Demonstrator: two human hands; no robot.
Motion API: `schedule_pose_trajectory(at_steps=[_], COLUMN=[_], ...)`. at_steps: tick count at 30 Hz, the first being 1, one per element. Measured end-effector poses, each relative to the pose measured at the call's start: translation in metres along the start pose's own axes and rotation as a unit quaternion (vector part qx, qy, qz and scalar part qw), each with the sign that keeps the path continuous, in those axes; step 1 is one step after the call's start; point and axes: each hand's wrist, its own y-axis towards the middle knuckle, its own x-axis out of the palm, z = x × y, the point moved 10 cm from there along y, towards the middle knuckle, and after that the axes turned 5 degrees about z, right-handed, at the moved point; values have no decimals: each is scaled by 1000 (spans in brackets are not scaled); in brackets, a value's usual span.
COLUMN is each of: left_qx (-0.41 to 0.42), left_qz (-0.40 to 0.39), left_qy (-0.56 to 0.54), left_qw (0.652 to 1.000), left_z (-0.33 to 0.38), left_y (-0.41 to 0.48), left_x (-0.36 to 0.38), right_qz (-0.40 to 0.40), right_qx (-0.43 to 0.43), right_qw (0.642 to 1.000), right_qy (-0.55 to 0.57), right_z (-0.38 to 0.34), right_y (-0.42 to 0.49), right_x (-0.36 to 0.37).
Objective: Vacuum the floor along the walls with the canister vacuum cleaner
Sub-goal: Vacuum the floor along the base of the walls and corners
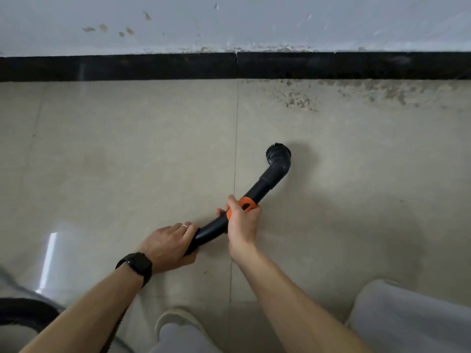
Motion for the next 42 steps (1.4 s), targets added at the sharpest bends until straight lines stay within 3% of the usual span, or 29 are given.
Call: schedule_pose_trajectory(at_steps=[7, 11, 15, 20, 24, 34, 42], left_qx=[-9, -44, -22, 36, 8, -57, -110], left_qz=[-40, -28, -12, -92, -186, -90, -83], left_qy=[16, -3, -36, -6, -29, -52, -79], left_qw=[999, 999, 999, 995, 982, 993, 987], left_z=[20, 22, 42, 51, 44, 29, 32], left_y=[7, 21, 27, 12, -11, 24, 70], left_x=[4, -5, -9, 7, 24, 5, 8], right_qz=[-25, -51, -15, 64, 72, 32, 5], right_qx=[-8, -11, -21, -11, 23, -1, -84], right_qw=[999, 999, 999, 997, 996, 999, 996], right_qy=[-41, -2, 27, 51, 55, 32, -34], right_z=[-13, -48, -66, -36, -3, -43, -79], right_y=[3, 13, 7, -4, -5, 19, 52], right_x=[-7, 7, -6, -43, -43, -3, 10])
